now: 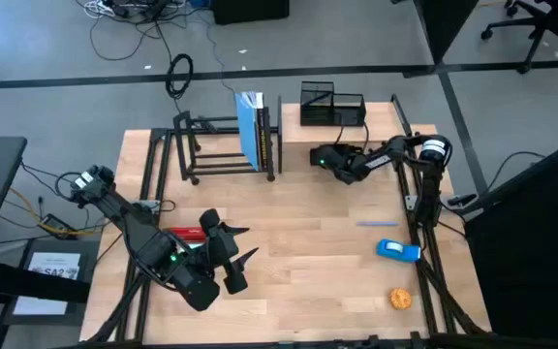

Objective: Stock shelves
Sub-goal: Remove the white vase plant from under the shelf

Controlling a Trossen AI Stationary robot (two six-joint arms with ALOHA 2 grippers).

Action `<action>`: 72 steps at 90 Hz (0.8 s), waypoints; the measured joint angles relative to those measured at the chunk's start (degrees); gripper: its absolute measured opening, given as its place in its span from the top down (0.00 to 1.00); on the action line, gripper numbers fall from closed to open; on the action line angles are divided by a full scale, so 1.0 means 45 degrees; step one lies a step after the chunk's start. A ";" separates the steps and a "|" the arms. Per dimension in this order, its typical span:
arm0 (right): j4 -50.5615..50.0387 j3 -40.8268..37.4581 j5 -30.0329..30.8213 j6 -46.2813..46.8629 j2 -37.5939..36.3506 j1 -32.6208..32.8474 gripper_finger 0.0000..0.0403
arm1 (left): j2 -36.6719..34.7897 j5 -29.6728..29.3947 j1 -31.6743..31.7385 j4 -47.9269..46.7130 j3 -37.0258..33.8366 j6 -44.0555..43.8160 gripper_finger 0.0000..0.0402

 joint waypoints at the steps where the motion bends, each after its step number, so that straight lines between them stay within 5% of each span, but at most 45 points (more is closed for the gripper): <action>1: -0.0003 0.0000 -0.0025 0.0000 0.0000 0.0000 0.24 | 0.0000 0.0000 0.0000 0.0000 0.0003 -0.0003 0.47; 72: -0.0785 0.0801 -0.1026 -0.0566 -0.0549 -0.0427 0.24 | 0.0000 0.0000 0.0000 0.0044 0.0003 -0.0004 0.47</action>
